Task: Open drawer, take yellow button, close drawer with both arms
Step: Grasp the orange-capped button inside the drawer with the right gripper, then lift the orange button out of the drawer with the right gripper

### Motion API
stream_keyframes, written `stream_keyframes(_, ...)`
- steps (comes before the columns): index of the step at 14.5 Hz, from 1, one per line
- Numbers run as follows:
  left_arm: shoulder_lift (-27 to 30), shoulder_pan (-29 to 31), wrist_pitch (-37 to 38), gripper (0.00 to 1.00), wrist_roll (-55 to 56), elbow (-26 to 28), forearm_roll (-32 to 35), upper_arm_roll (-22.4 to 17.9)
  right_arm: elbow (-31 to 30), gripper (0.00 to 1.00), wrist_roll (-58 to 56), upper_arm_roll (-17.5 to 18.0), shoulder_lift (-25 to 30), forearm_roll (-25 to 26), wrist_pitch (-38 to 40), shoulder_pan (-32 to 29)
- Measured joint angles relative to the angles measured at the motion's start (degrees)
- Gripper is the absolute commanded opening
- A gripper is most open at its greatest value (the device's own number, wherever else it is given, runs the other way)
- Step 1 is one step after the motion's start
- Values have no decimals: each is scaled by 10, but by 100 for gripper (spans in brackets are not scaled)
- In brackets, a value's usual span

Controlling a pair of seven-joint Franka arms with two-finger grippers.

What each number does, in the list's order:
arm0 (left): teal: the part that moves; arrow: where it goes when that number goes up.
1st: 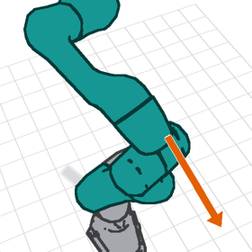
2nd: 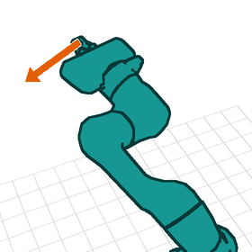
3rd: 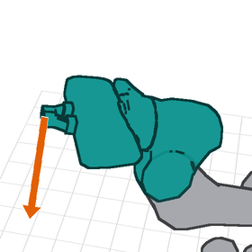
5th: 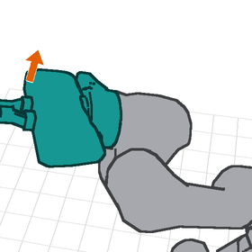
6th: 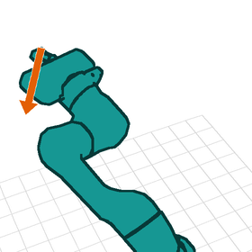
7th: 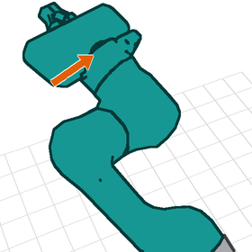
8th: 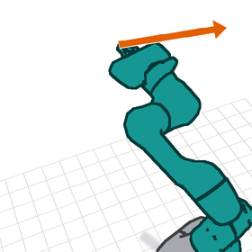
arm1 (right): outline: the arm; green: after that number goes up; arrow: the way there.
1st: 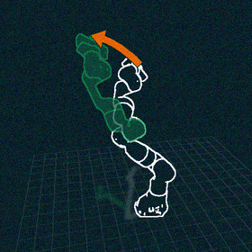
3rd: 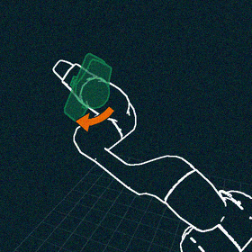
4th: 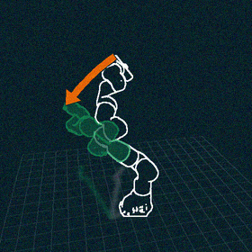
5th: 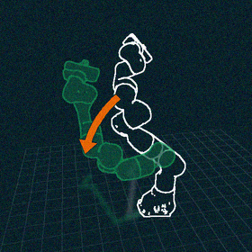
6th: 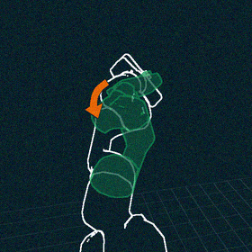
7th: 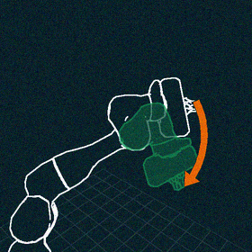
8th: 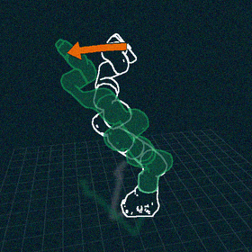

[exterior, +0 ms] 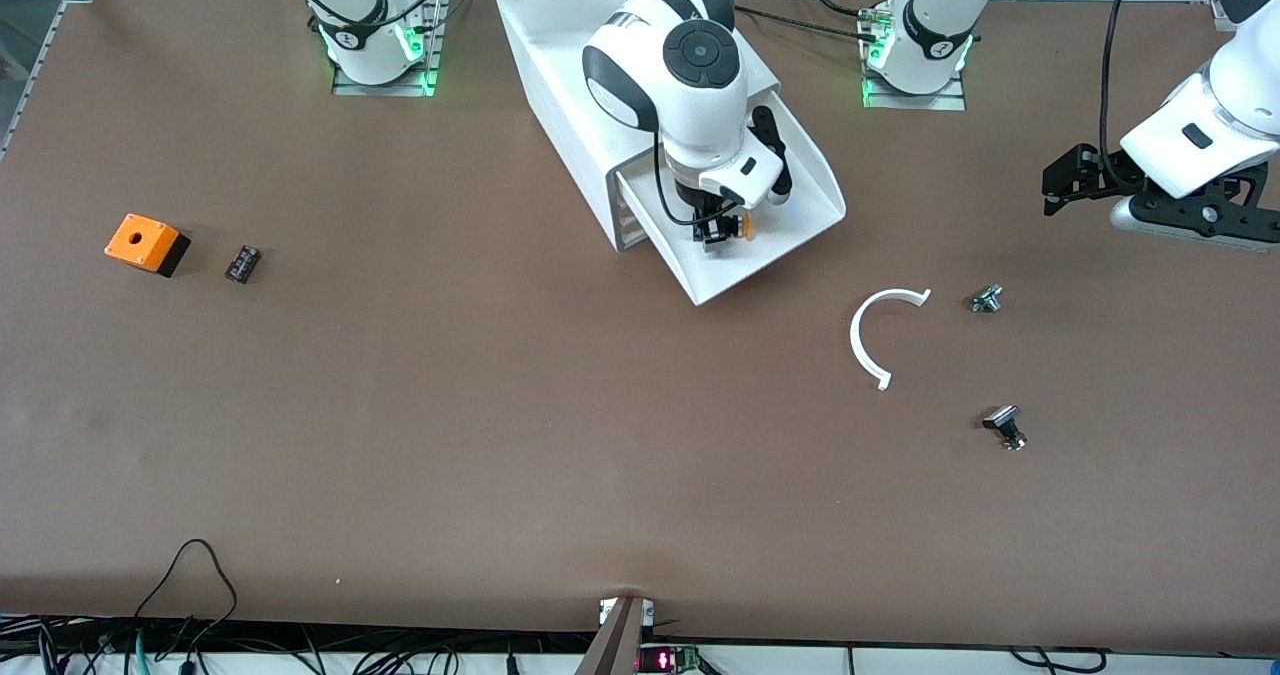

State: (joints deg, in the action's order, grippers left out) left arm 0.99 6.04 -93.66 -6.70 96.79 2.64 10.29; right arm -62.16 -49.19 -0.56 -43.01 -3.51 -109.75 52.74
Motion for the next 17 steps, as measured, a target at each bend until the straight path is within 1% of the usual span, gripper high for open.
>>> stream_keyframes(3,0,0,0,99,1,0,0,0,1,37,0,0,0,0,-1,1)
stream_keyframes(9,0,5,0,99,32,0,0,-5,4,37,0,-6,0,0,1,3)
stream_keyframes(13,0,5,0,99,37,0,0,-5,43,37,1,-12,3,0,34,3)
stream_keyframes(17,0,7,0,100,39,0,0,-5,61,37,60,-16,23,0,46,3)
